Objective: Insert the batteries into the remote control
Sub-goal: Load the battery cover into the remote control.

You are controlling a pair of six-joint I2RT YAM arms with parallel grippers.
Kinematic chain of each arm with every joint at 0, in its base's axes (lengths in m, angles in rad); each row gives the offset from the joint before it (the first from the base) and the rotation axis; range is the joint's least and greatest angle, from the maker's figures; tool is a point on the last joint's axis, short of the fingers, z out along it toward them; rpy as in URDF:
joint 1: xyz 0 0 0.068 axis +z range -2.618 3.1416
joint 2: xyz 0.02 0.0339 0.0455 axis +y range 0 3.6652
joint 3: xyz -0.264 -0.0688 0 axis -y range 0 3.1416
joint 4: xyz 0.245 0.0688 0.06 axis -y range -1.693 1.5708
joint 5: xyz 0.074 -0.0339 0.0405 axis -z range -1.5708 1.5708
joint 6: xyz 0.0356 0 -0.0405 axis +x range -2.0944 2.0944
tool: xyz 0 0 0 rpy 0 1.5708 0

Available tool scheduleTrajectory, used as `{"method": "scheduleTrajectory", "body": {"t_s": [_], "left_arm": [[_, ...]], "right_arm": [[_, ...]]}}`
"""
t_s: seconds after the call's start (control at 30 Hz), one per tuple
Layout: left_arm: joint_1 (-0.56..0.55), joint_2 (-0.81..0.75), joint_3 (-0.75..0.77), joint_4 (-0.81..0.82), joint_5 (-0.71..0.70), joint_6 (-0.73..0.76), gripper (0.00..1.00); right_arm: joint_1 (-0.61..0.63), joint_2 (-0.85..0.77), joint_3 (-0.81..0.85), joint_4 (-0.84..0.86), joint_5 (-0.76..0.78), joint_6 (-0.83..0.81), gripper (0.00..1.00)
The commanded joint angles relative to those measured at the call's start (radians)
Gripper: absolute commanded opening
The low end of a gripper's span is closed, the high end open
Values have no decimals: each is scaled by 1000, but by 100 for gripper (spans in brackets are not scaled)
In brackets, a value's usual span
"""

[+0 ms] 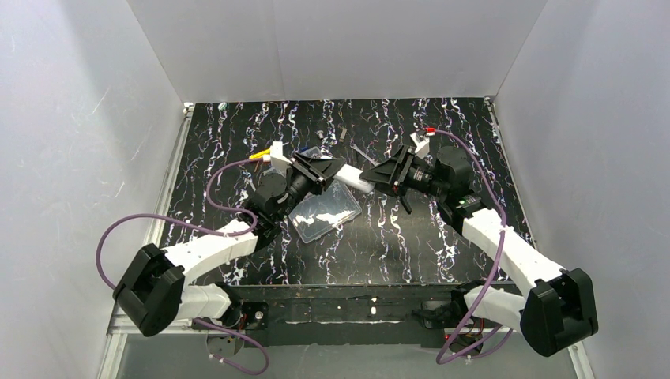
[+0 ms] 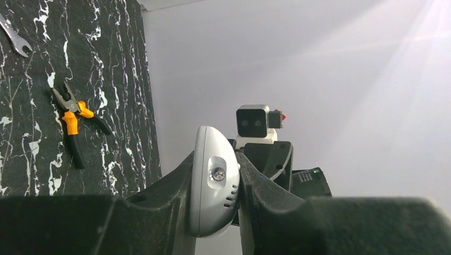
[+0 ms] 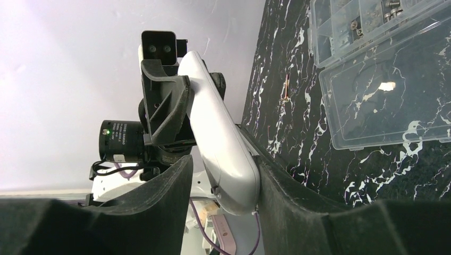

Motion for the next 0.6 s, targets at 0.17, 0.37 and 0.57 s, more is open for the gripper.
{"method": "scheduleTrajectory", "body": {"t_s": [0.17, 0.37, 0.57], "left_arm": [[-3, 14, 69, 117, 9, -2, 0], [-3, 19, 75, 116, 20, -4, 0], [-3, 41, 92, 123, 49, -24, 0]], "right_arm": [[1, 14, 15, 85, -32, 27, 50], [1, 15, 2, 104, -24, 38, 47], [1, 25, -11, 151, -32, 50, 13]]}}
